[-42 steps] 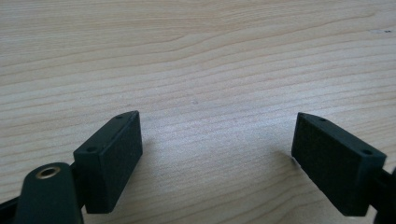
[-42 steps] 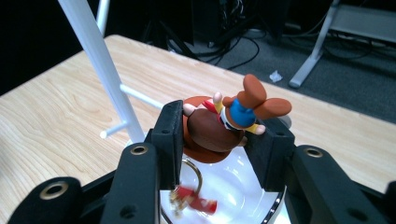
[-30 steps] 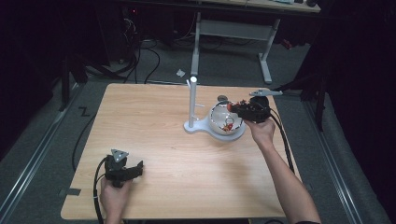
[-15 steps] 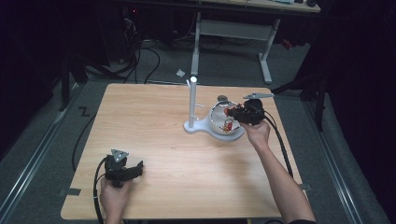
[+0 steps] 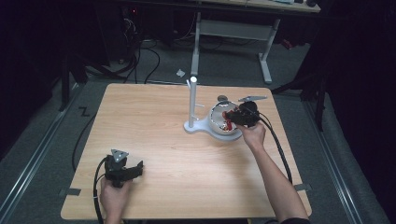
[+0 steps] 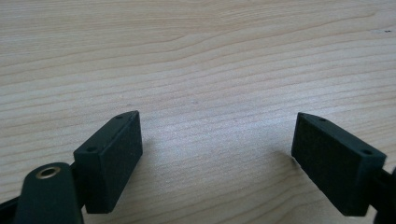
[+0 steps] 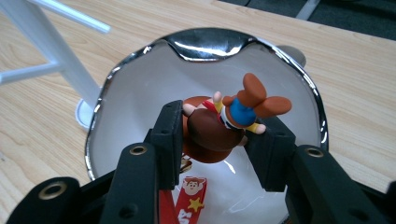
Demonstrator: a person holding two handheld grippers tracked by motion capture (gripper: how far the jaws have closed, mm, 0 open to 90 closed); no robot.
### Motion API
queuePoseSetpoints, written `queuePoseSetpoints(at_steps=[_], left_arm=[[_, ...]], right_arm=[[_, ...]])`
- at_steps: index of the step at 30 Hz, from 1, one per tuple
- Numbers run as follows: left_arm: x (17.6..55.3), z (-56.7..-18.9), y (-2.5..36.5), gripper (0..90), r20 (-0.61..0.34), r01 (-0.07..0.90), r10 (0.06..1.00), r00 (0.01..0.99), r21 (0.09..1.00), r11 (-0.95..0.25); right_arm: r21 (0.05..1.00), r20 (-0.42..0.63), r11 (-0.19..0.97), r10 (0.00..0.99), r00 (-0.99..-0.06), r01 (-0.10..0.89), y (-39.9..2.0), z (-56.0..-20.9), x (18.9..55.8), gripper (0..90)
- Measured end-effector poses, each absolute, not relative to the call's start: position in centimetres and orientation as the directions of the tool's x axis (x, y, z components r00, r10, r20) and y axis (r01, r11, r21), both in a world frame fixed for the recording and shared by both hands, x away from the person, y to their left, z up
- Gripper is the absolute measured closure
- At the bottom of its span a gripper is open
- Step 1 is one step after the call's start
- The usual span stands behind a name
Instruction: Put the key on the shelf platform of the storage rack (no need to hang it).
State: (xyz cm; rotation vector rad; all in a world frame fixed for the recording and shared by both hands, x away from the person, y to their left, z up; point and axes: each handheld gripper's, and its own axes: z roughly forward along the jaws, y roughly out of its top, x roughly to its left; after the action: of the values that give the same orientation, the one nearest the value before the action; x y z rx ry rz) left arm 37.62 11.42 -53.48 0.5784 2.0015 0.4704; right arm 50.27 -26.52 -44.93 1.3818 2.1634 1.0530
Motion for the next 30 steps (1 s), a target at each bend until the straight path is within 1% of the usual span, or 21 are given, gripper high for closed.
queuePoseSetpoints(at_steps=[16,19,20,30], left_arm=[[37.64,-53.45,11.31,16.6,-0.703,0.199,0.566,-0.431,0.538,0.819],[37.61,-53.50,11.39,16.6,-0.698,0.205,0.577,-0.423,0.547,0.812],[37.61,-53.50,11.38,16.6,-0.698,0.205,0.578,-0.423,0.547,0.811],[37.60,-53.48,11.45,16.6,-0.699,0.207,0.579,-0.420,0.547,0.811]], right_arm=[[0.745,0.086,0.225,0.901,-0.424,0.628,-26.18,-45.70,50.90,58.0],[0.744,0.087,0.220,0.905,-0.417,0.631,-26.25,-45.77,50.96,56.1],[0.742,0.095,0.212,0.906,-0.412,0.636,-26.29,-45.77,51.01,53.8],[0.756,0.092,0.206,0.906,-0.413,0.621,-26.46,-45.30,50.67,52.7]])
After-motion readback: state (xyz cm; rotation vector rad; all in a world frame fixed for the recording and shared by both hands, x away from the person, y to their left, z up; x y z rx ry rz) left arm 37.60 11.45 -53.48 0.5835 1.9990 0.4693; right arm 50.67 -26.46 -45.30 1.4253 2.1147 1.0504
